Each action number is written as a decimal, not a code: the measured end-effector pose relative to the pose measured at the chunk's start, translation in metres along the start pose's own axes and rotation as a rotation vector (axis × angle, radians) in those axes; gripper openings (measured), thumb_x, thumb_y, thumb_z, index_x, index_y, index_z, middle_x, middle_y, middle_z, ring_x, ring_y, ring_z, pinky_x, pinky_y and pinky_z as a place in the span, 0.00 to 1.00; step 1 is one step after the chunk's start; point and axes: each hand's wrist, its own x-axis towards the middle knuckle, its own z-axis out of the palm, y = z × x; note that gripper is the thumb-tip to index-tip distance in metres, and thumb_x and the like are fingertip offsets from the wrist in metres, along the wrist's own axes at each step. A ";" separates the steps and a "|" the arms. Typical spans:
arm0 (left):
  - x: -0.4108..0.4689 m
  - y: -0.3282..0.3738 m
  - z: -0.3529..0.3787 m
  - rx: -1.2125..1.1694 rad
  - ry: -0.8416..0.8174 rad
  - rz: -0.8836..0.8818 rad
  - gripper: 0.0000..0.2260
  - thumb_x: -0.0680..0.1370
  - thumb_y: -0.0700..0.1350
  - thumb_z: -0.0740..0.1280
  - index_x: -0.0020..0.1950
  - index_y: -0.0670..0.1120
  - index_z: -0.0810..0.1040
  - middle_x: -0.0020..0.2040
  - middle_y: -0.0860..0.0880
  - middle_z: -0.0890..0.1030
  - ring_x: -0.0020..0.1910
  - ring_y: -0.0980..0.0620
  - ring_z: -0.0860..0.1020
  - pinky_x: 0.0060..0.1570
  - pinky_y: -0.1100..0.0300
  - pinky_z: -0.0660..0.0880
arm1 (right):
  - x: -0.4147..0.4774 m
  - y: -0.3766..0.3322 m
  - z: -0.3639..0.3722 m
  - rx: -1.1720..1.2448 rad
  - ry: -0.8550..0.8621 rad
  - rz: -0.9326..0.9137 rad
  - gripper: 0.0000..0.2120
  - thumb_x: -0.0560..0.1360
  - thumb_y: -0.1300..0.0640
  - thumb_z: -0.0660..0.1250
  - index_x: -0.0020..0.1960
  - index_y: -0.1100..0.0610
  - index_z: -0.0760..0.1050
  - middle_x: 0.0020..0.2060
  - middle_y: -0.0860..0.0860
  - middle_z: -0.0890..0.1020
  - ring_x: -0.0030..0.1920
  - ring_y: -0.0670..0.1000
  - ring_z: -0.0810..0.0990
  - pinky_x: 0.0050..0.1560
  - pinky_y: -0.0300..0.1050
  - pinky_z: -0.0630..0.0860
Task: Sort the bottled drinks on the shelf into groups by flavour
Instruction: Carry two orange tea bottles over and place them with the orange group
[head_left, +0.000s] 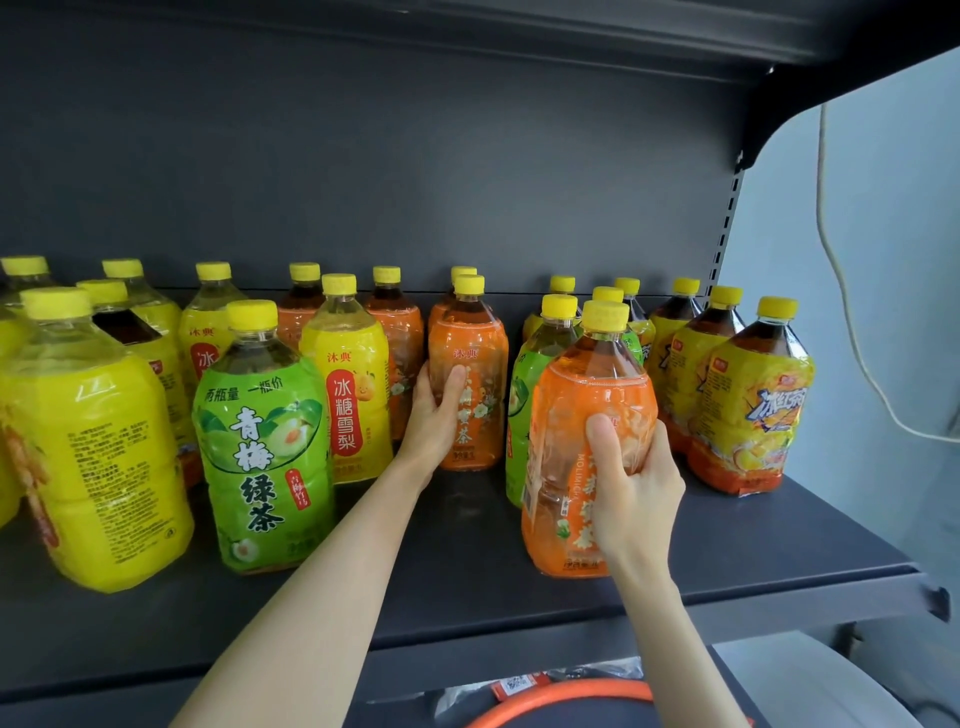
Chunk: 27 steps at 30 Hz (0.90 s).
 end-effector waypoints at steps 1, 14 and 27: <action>0.000 -0.001 0.000 0.002 0.004 0.009 0.31 0.77 0.62 0.57 0.76 0.53 0.53 0.72 0.48 0.66 0.69 0.48 0.67 0.67 0.48 0.66 | -0.001 0.001 0.000 0.003 -0.001 0.000 0.26 0.60 0.30 0.64 0.53 0.42 0.72 0.45 0.38 0.82 0.46 0.36 0.81 0.38 0.29 0.76; 0.008 -0.003 0.005 0.049 0.067 0.019 0.32 0.77 0.61 0.58 0.76 0.50 0.53 0.71 0.47 0.67 0.69 0.46 0.67 0.67 0.48 0.66 | 0.002 0.001 0.001 -0.002 0.000 -0.021 0.33 0.61 0.31 0.64 0.59 0.49 0.73 0.47 0.40 0.82 0.46 0.37 0.81 0.39 0.28 0.76; -0.046 0.027 -0.006 0.107 0.132 0.059 0.23 0.79 0.58 0.57 0.71 0.49 0.64 0.67 0.50 0.71 0.67 0.51 0.69 0.64 0.58 0.68 | -0.012 -0.010 0.000 -0.074 0.003 0.008 0.33 0.62 0.28 0.55 0.58 0.49 0.64 0.44 0.41 0.78 0.43 0.42 0.79 0.39 0.38 0.72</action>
